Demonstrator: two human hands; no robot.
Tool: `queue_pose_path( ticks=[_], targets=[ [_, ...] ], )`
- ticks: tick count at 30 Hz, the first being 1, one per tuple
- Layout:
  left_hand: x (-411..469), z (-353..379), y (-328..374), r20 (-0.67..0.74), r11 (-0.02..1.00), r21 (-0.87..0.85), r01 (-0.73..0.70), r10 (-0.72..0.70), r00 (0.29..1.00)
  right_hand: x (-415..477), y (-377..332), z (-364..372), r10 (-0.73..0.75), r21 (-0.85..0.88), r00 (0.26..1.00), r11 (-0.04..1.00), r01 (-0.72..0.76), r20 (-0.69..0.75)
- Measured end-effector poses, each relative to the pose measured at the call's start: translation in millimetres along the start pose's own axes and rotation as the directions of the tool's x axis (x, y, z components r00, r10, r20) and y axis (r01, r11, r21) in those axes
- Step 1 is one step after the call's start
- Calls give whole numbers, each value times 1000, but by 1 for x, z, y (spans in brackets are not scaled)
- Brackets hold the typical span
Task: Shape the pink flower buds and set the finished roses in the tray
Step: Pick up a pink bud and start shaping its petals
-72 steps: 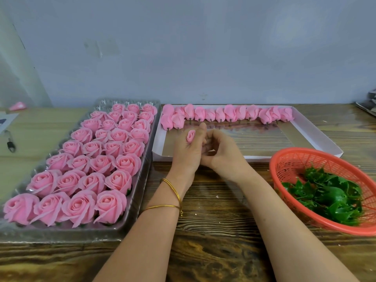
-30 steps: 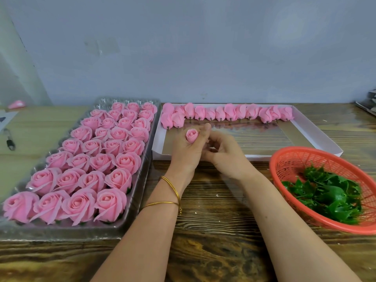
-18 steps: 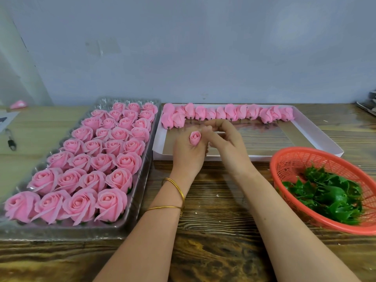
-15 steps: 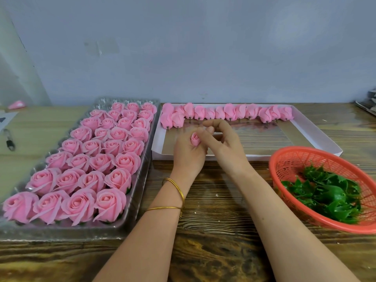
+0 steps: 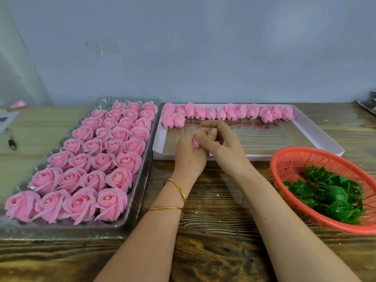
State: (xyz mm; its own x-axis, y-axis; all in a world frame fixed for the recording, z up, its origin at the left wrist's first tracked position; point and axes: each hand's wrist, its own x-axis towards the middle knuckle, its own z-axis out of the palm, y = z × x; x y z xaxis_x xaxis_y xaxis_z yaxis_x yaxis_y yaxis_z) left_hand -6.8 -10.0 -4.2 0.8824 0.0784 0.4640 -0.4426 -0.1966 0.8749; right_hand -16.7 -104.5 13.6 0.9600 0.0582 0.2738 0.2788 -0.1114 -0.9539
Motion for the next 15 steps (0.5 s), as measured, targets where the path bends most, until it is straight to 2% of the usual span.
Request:
queue_pose_path(
  ticks=[8,15],
  targets=[
    [-2,-1,-2,-44,998,32,49,-48,998,1,0,-1,-11,-2,1000,1000,11,26],
    [-3,0,0,-54,997,80,7,-3,999,0,-2,-1,15,36,1000,999,-16,28]
  ],
)
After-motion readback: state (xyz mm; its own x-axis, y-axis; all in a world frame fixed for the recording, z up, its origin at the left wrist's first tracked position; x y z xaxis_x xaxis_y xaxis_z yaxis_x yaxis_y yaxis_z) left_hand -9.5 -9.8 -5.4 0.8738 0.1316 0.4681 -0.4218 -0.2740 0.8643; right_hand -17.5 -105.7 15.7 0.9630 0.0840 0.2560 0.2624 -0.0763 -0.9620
